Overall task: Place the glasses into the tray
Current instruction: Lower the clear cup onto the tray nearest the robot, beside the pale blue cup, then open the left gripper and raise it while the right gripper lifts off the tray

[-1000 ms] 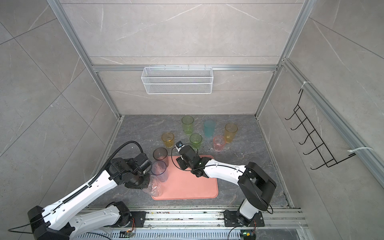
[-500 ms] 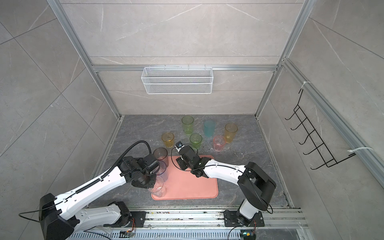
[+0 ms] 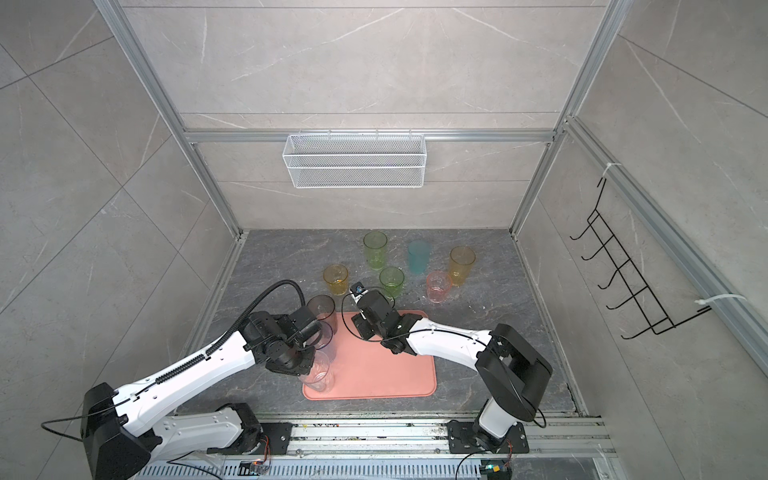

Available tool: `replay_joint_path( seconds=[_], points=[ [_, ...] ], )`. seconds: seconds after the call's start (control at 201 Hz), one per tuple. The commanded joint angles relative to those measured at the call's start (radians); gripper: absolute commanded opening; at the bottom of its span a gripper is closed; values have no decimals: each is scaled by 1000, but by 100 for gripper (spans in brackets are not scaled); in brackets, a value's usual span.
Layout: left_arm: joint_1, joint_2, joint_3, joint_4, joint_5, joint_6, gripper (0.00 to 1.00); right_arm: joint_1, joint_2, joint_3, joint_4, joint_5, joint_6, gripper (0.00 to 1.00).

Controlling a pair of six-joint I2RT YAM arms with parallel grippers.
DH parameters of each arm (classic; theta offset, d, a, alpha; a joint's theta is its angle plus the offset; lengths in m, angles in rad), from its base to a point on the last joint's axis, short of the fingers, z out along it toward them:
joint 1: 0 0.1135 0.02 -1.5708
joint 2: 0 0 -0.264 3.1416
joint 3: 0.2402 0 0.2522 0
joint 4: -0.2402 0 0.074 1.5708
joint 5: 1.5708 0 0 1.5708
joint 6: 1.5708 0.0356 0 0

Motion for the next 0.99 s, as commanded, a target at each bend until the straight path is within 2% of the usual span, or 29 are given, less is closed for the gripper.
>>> replay_joint_path(
  seconds=[0.0,0.418,0.687,0.986],
  points=[
    [-5,1,43,-11,-7,12,10,8,14,24,-23,13,-9,60],
    [-6,-5,73,-25,-9,9,26,11,12,24,-26,23,-13,60],
    [-5,-13,175,-89,-62,16,39,12,0,18,-24,35,-14,60],
    [-1,-1,362,-184,-271,49,60,10,-106,-32,-10,103,-25,62]
  ],
)
